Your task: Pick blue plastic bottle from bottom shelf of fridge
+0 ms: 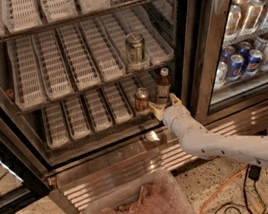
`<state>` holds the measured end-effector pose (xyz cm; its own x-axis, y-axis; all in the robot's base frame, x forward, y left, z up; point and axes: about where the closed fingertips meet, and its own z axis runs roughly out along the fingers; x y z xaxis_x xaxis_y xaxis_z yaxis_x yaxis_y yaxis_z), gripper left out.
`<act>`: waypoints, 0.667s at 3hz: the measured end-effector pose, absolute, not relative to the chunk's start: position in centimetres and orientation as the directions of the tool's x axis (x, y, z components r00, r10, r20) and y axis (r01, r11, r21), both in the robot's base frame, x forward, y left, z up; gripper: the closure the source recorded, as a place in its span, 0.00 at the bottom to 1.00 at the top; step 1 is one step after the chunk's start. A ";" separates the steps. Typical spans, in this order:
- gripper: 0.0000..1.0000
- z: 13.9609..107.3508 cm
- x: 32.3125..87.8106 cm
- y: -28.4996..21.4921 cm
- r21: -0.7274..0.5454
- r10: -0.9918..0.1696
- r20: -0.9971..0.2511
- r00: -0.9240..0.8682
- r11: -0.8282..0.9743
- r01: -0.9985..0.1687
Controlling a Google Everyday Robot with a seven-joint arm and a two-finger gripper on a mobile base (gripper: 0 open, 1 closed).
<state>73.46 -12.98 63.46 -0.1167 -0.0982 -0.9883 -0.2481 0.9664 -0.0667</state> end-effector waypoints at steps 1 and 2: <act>0.35 63.6 73.7 -14.8 -0.070 -0.089 -0.989 -0.121 0.986 -0.151; 0.35 63.6 74.0 -15.7 -0.070 -0.082 -0.988 -0.127 0.993 -0.094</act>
Offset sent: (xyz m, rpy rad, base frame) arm 0.0069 -0.0392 0.0001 -0.0055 0.0002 -0.2252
